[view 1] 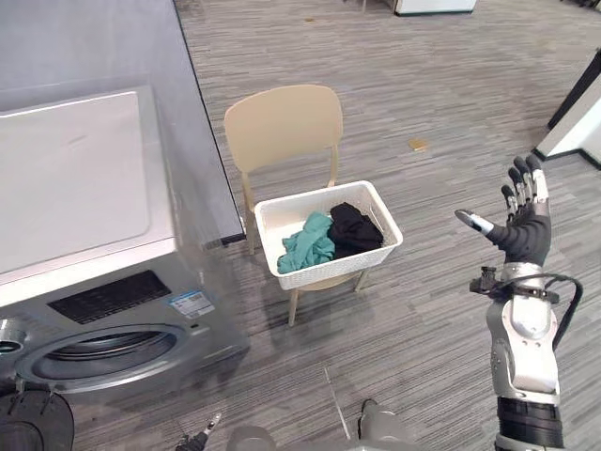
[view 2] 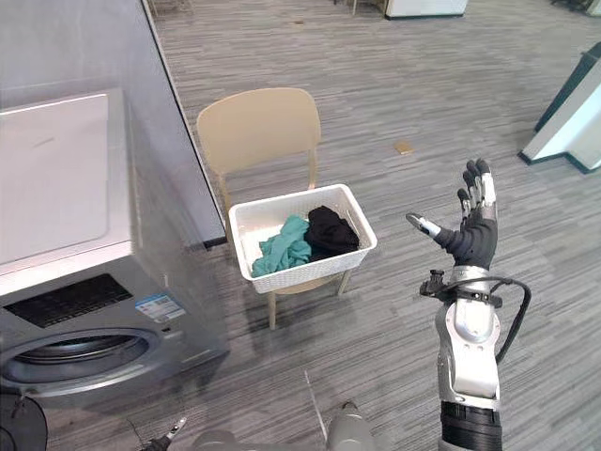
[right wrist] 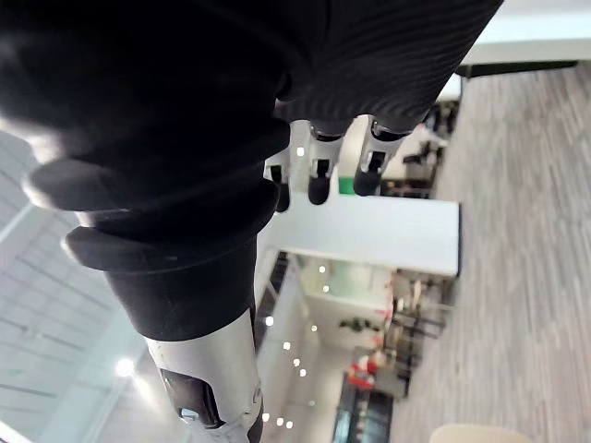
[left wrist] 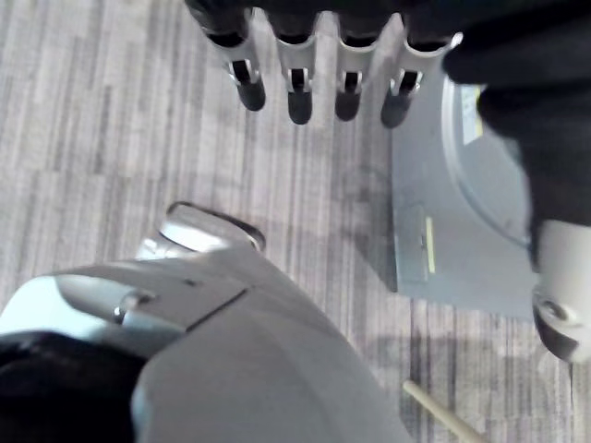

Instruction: Pick up the laundry basket with both hands and put the clothes into the washing machine.

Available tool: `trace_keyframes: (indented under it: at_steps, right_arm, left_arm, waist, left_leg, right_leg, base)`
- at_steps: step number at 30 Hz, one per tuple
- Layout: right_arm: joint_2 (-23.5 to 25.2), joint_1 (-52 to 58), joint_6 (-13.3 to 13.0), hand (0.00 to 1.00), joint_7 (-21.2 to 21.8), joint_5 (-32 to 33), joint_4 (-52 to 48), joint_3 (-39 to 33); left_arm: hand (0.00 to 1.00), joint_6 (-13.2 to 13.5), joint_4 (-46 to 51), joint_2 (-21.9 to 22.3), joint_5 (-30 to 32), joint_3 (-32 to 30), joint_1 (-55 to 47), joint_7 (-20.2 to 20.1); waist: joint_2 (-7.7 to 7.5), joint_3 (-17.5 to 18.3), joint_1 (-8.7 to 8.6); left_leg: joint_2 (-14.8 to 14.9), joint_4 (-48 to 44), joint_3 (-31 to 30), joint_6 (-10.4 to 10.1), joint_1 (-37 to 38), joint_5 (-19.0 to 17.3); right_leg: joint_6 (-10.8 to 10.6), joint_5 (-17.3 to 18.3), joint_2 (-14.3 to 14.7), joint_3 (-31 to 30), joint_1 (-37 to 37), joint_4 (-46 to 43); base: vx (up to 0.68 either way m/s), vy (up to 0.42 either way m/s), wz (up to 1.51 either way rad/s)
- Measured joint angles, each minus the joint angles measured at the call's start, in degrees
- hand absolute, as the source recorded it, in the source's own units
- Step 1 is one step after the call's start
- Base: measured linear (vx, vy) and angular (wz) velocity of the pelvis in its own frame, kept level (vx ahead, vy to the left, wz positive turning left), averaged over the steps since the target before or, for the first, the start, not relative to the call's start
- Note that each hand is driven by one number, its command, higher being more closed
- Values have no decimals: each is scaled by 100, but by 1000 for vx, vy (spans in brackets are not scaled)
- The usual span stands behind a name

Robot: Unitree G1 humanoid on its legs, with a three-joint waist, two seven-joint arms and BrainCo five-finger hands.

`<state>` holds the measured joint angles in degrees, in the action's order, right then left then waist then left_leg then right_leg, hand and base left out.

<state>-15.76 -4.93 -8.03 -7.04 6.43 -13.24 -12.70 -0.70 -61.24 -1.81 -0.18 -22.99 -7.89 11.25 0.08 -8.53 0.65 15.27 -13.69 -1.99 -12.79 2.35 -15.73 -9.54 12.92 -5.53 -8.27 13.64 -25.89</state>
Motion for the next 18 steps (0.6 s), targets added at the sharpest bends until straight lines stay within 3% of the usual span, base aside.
trace_keyframes:
  at_steps: [2,3,5,9,11,12,13,15,17,18]
  right_arm:
    - [-76,-14,0,0,84,29,27,151]
    - [-297,-86,-5,0,306,10,177,616]
    - [-344,-205,-6,0,396,-5,346,704]
    - [-443,-206,-6,0,436,-34,512,781]
    - [-1052,-358,-20,0,517,-222,1017,1336]
    - [-1709,-1477,-62,0,851,-707,2151,2268]
    - [-1698,-1560,-62,0,851,-739,2292,2302]
    - [-1698,-1619,-66,0,853,-829,2375,2467]
    - [-1829,-2694,-235,0,853,-834,3288,3190]
    - [-2072,-3629,-277,0,815,-971,4150,3820]
  left_arm:
    - [0,13,17,55,-147,-147,4,6]
    - [0,108,150,37,-599,-234,9,44]
    - [0,107,150,60,-601,-67,-116,51]
    - [0,111,149,15,-602,96,-182,46]
    - [0,176,120,-5,-595,270,-219,12]
    - [0,312,128,-73,-580,728,-107,-133]
    - [0,312,122,-74,-580,777,-65,-131]
    - [0,309,119,-73,-579,783,-100,-131]
    - [0,346,283,-131,-577,756,-164,-146]
    - [0,370,366,-129,-607,773,-87,-166]
  waist:
    - [91,29,1]
    - [-42,44,44]
    - [-2,68,40]
    - [-33,69,42]
    - [31,87,14]
    - [66,108,253]
    - [59,100,366]
    - [54,87,409]
    - [86,-364,284]
    - [103,-398,325]
  left_leg:
    - [214,84,-256,-17,-174,292]
    - [481,8,619,661,-783,1242]
    - [468,226,1140,659,-616,1245]
    - [383,309,1364,653,-609,1241]
    - [124,287,1158,649,-701,1238]
    - [-230,388,938,509,-1028,1225]
    - [-322,383,927,508,-1099,1225]
    - [-425,346,886,510,-1109,1218]
    - [-420,183,846,493,-1231,1100]
    - [-381,52,889,493,-1518,1097]
  right_leg:
    - [260,253,164,373,113,-367]
    - [630,219,184,1146,67,-98]
    - [689,169,200,1290,-46,26]
    - [593,35,126,1313,-68,197]
    - [410,-352,-75,1525,-545,894]
    - [154,-1111,-347,1741,-820,2047]
    - [150,-1212,-423,1756,-838,2183]
    - [131,-1261,-518,1764,-910,2240]
    - [155,-1294,-523,1767,-865,2305]
    - [161,-1432,-486,1659,-604,2310]
  base:
    - [8,-571,114]
    - [-3,-689,176]
    - [16,-342,92]
    - [-3,56,8]
    - [-40,350,64]
    - [-140,523,77]
    - [-183,495,64]
    - [-116,130,16]
    - [-227,31,-14]
    - [-246,4,-41]
